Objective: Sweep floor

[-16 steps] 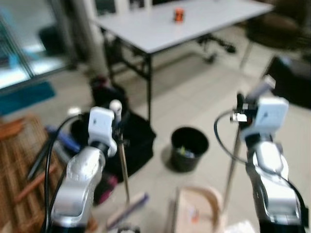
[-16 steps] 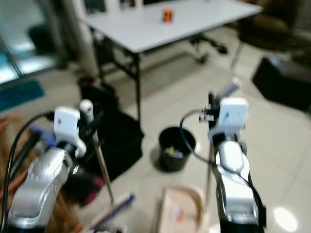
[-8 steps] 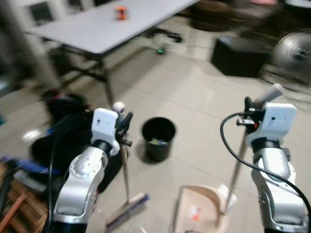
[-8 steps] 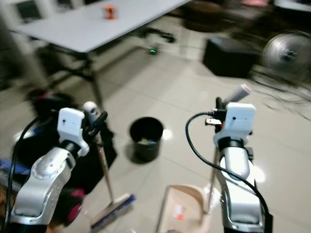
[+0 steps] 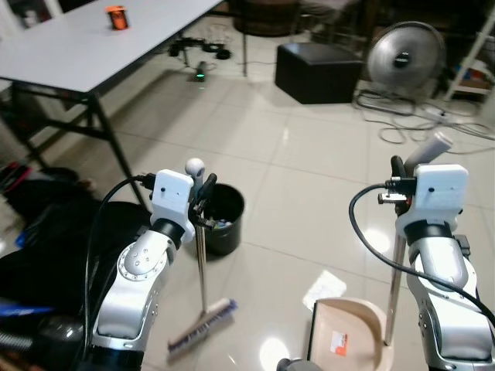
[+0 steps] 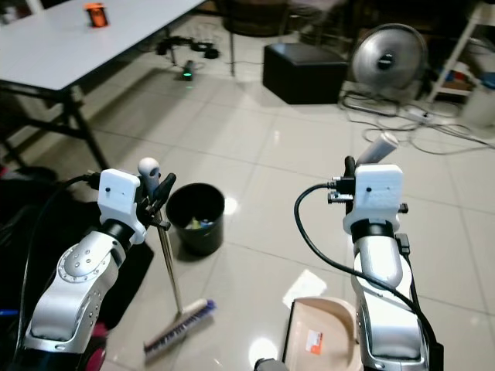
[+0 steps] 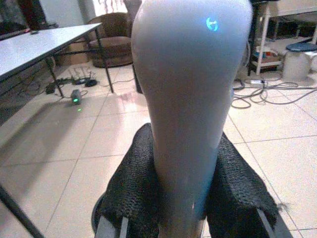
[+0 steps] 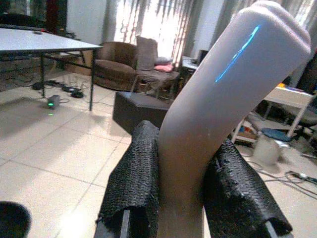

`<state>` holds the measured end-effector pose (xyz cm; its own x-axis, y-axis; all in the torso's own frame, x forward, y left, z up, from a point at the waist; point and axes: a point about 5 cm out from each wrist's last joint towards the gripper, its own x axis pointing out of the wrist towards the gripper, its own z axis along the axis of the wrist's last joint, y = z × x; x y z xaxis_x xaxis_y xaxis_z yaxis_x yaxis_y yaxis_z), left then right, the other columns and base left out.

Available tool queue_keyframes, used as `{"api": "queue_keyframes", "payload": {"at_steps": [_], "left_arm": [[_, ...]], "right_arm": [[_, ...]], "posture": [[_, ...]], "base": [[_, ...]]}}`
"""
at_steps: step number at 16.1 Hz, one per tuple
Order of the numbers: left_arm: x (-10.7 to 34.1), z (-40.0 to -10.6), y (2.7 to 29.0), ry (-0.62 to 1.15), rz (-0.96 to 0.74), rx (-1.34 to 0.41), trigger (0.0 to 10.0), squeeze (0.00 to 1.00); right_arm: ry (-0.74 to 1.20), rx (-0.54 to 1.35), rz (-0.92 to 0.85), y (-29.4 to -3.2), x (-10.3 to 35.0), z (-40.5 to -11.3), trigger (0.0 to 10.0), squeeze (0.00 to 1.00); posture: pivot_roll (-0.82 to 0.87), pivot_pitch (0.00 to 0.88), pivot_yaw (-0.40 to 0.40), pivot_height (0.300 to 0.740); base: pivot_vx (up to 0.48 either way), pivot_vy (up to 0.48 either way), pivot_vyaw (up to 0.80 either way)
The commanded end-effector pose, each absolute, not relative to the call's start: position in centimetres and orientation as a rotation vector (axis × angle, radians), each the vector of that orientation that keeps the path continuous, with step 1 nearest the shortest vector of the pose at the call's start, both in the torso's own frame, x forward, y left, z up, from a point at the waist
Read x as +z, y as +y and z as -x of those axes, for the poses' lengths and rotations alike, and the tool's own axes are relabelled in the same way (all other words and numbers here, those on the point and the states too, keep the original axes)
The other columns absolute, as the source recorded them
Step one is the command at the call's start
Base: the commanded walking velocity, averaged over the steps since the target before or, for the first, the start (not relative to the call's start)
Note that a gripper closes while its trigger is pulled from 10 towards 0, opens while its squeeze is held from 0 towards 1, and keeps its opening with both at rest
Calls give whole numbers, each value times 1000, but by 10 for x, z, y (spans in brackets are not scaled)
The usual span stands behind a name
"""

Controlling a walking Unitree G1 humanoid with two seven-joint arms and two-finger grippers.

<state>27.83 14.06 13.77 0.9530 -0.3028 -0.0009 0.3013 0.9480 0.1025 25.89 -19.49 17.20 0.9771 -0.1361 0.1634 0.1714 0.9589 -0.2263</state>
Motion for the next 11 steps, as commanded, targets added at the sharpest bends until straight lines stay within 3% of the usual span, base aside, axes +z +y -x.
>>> {"api": "queue_keyframes", "payload": {"at_steps": [1, 7, 9, 11], "left_arm": [[149, -283, 136, -67, -113, -326, 10000, 0], [148, -282, 135, -67, -115, -340, 10000, 0], [148, -284, 135, -49, -81, -339, 10000, 0], [150, -286, 134, -60, -84, -338, 10000, 0]], "right_arm": [[-179, -164, 256, -195, 182, -260, 10000, 0], [-172, -183, 250, -197, 184, -259, 10000, 0], [-162, -188, 247, -197, 183, -259, 10000, 0], [-160, -189, 241, -198, 183, -259, 10000, 0]], "posture": [[-108, 0, 26, 740], [-117, 0, 31, 740], [-119, 0, 31, 740], [-120, 2, 30, 740]], "base": [[0, -469, -800], [0, -472, -800], [0, 0, 0], [0, 469, 0]]}}
